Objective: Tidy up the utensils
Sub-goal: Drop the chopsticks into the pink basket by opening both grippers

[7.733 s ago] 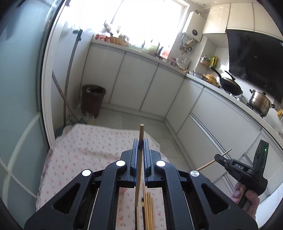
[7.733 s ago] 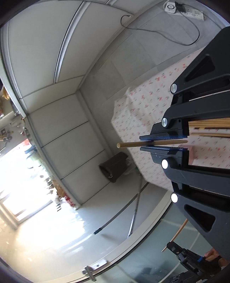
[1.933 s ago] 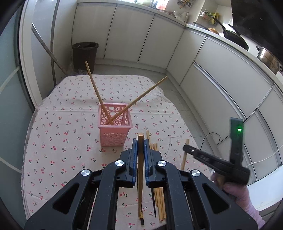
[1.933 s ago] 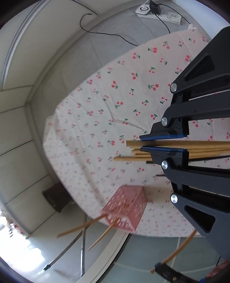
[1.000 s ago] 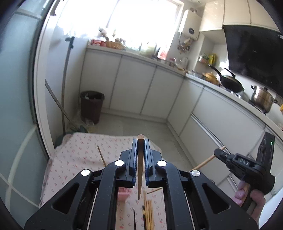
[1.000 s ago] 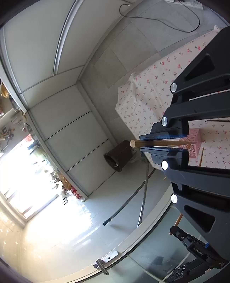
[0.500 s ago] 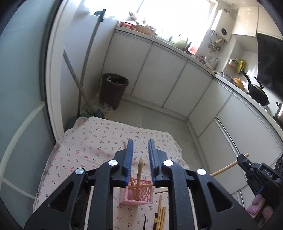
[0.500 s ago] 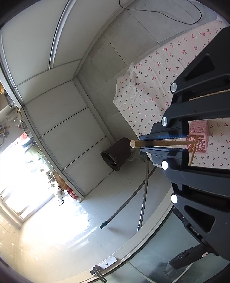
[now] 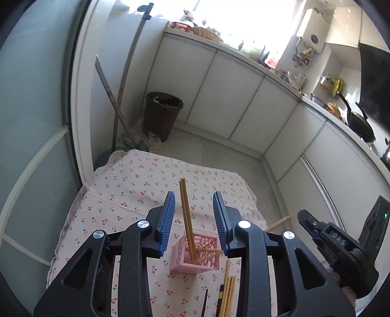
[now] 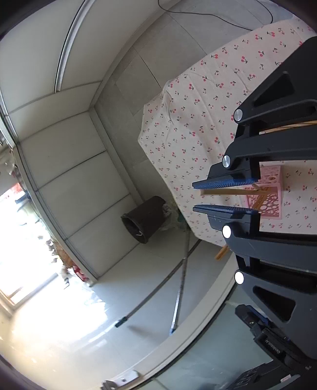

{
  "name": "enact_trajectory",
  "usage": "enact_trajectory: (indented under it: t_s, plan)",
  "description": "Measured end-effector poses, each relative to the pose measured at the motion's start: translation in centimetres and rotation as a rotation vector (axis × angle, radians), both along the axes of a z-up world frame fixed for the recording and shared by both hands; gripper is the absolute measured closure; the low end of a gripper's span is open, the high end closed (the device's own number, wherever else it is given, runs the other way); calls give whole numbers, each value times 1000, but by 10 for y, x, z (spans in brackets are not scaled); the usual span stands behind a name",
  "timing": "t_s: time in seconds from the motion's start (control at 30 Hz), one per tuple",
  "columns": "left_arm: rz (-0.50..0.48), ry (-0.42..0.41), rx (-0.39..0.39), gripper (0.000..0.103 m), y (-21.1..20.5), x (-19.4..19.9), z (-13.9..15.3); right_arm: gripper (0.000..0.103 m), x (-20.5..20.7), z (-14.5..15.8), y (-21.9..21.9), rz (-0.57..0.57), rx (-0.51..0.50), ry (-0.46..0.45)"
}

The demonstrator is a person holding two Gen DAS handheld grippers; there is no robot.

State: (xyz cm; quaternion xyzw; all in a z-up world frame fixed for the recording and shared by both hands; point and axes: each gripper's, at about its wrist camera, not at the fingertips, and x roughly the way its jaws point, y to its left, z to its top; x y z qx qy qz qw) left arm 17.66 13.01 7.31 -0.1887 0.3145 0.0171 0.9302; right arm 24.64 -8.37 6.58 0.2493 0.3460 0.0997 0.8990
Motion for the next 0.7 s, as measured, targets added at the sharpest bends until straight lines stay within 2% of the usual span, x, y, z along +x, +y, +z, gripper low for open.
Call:
enact_trajectory:
  t_s: [0.13, 0.2, 0.27, 0.43, 0.47, 0.53, 0.7]
  plan:
    - [-24, -4, 65, 66, -16, -6, -3, 77, -13, 1, 10, 20, -103, -23]
    - [-31, -8, 100, 63, -24, -10, -5, 76, -20, 1, 12, 19, -143, -33]
    - [-35, -8, 120, 58, -30, -12, -7, 76, -28, 0, 12, 17, -176, -35]
    - [-47, 4, 154, 39, -40, -20, -16, 67, -42, -10, 11, 25, -224, -11]
    - [-63, 11, 166, 38, -43, -20, -18, 65, -45, -12, 10, 26, -234, -4]
    - [-79, 18, 188, 36, -50, -22, -23, 52, -51, -16, 10, 30, -257, 9]
    - [-107, 35, 219, 29, -65, -29, -37, 50, -65, -24, 4, 9, -293, 29]
